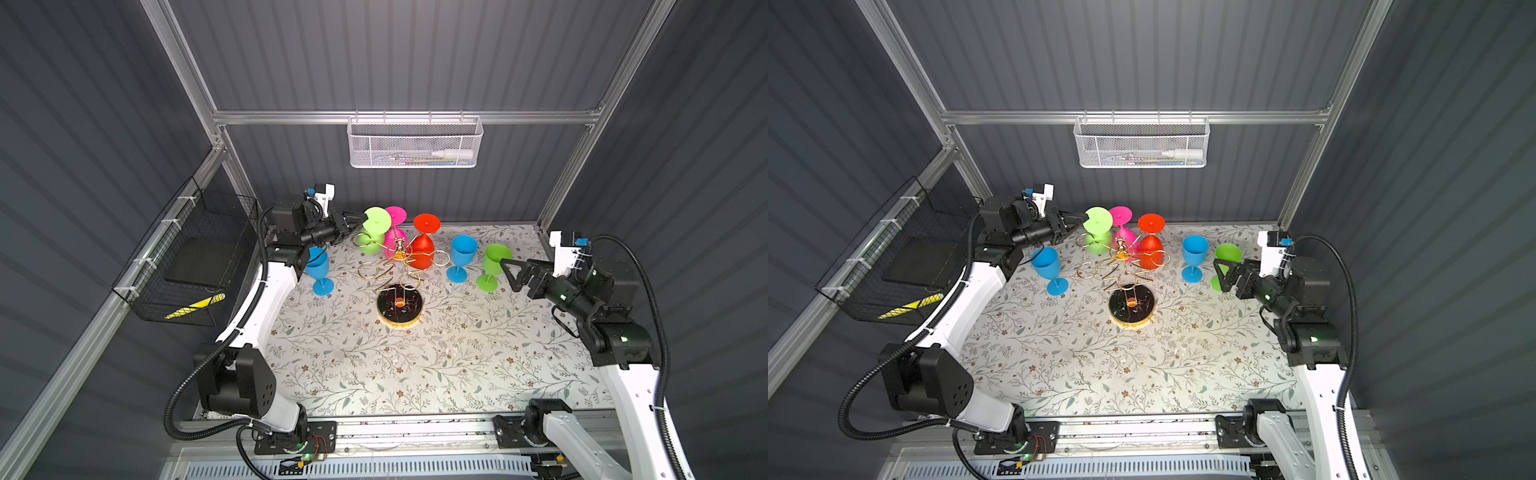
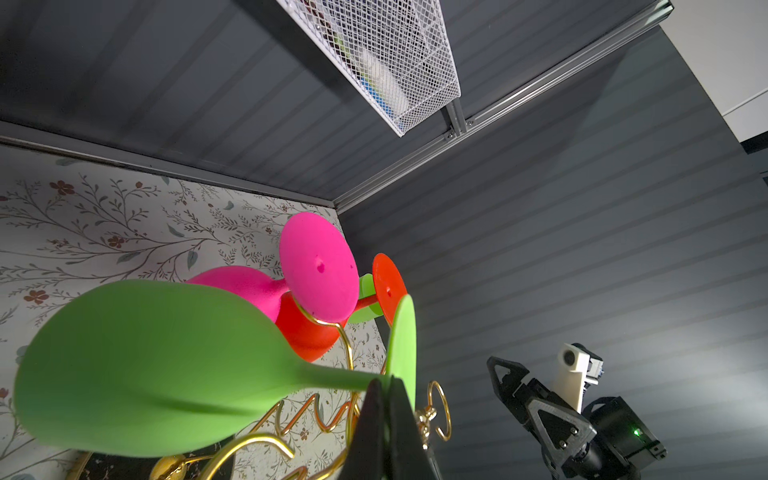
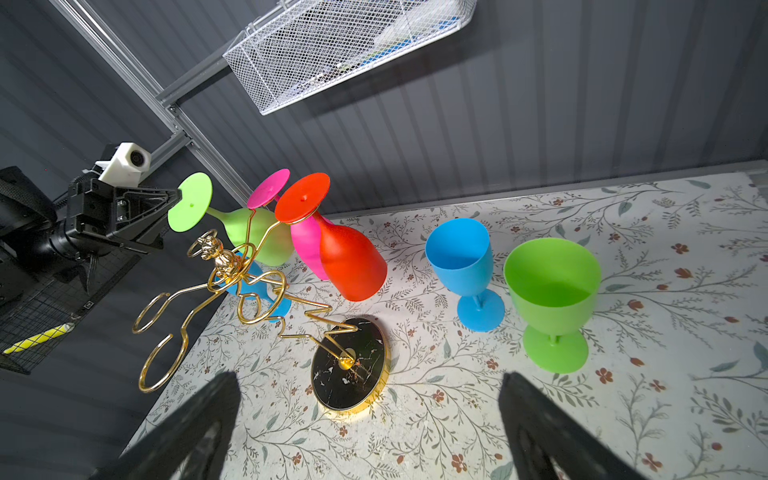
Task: Take the wine glass off the wine glass rack
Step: 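Lift the lime-green glass up and away from the rack with the left gripper, then reach the right gripper to the lime-green glass bowl held by the left gripper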
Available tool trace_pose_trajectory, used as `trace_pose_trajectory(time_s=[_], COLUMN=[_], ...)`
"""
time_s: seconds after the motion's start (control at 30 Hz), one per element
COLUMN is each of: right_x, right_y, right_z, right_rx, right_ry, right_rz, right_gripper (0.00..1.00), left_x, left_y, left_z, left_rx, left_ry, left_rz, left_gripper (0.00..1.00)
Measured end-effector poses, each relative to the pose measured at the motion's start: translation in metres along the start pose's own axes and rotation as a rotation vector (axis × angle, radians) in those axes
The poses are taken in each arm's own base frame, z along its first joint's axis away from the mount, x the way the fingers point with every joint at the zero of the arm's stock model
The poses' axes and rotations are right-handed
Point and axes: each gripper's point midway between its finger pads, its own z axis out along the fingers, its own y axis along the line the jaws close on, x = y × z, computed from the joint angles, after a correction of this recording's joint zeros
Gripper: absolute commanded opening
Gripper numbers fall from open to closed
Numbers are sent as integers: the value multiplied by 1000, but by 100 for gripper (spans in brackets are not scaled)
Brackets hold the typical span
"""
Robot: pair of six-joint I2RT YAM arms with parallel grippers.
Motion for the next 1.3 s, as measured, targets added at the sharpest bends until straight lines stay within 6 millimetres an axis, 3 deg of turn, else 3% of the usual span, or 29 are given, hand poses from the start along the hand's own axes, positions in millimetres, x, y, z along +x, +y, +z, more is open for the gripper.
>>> trace_pose_trajectory(time_s=[0.17,0.3,0.5,0.7,1.0,1.17,1.3], right_x=[-1,-1,-2,-12,-26,-29,-25], right_y=[2,2,4,17,104,139,167], right_z=[-2,-2,1,6,12,17,33], right_rx=[-2,-6,-21,-65,-265,-356,-442], right_ry=[-7,-5,9,16,11,-20,-34], right_rz=[-4,-8,-29,-70,-325,-450,-556], right_gripper=[99,99,99,99,99,99,99], left_x=[-13,-34,-62,-79,-83,-71,-41], left_y=[13,28,21,-20,-105,-131,-158], left_z=[-11,-32,-59,-85,-103,-96,-72], left_rx=[-38,-81,-86,-22,157,241,330], left_ry=[-42,-101,-181,-232,-211,-168,-58], left_rz=[-9,-21,-3,46,160,159,147], left_gripper=[0,0,0,0,0,0,0])
